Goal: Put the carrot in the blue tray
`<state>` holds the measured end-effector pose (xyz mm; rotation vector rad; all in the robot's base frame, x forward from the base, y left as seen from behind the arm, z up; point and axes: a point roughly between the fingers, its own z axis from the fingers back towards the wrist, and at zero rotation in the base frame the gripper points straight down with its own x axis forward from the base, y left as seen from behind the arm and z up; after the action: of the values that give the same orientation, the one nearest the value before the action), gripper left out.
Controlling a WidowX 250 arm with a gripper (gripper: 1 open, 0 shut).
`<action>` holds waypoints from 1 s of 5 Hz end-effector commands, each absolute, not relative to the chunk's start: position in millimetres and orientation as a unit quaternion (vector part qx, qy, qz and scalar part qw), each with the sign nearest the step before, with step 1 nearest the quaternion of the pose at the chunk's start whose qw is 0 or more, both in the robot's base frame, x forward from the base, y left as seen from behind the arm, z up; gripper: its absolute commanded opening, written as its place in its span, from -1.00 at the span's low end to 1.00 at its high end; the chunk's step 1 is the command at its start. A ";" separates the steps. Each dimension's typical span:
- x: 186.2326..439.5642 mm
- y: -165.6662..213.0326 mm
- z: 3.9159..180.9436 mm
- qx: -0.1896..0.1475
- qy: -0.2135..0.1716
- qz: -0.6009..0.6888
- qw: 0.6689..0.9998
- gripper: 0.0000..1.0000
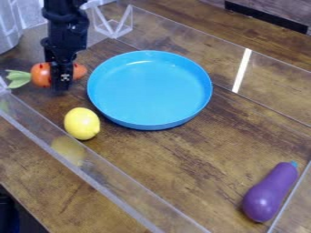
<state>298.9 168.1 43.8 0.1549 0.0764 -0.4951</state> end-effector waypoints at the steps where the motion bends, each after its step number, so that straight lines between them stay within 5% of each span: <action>1: 317.0 162.8 91.9 0.119 -0.006 -0.251 0.961 -1.00; 5: 345.3 97.4 148.1 0.158 -0.047 -0.322 0.932 -1.00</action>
<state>341.5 100.2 115.8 0.2729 -0.0128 -0.6623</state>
